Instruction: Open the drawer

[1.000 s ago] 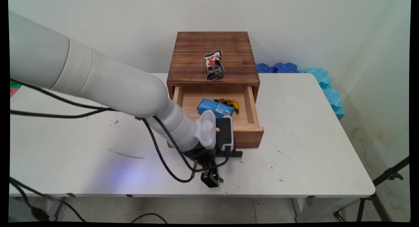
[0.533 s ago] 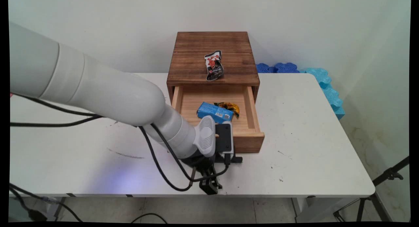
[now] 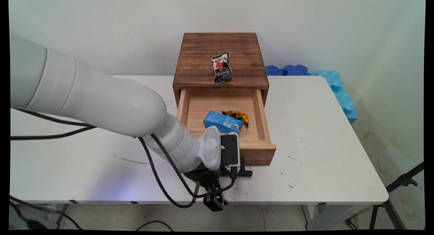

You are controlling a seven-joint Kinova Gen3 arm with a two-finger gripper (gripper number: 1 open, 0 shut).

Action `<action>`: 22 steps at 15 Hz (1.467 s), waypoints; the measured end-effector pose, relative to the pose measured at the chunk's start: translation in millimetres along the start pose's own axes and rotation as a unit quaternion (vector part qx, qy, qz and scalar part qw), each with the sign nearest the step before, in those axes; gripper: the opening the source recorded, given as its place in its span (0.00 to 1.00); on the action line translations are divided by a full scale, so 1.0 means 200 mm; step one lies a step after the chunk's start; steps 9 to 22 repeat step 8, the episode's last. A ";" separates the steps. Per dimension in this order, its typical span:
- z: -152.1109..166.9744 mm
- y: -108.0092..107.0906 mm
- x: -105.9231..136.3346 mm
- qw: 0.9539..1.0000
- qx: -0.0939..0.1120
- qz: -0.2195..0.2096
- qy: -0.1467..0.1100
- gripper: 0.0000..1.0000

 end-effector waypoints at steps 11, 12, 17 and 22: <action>-0.05 0.06 -0.01 1.000 -0.009 -0.003 0.004 1.00; -0.05 0.06 -0.01 1.000 -0.009 -0.003 0.004 1.00; -0.05 0.06 -0.01 1.000 -0.009 -0.003 0.004 1.00; -0.05 0.06 -0.01 1.000 -0.009 -0.003 0.004 1.00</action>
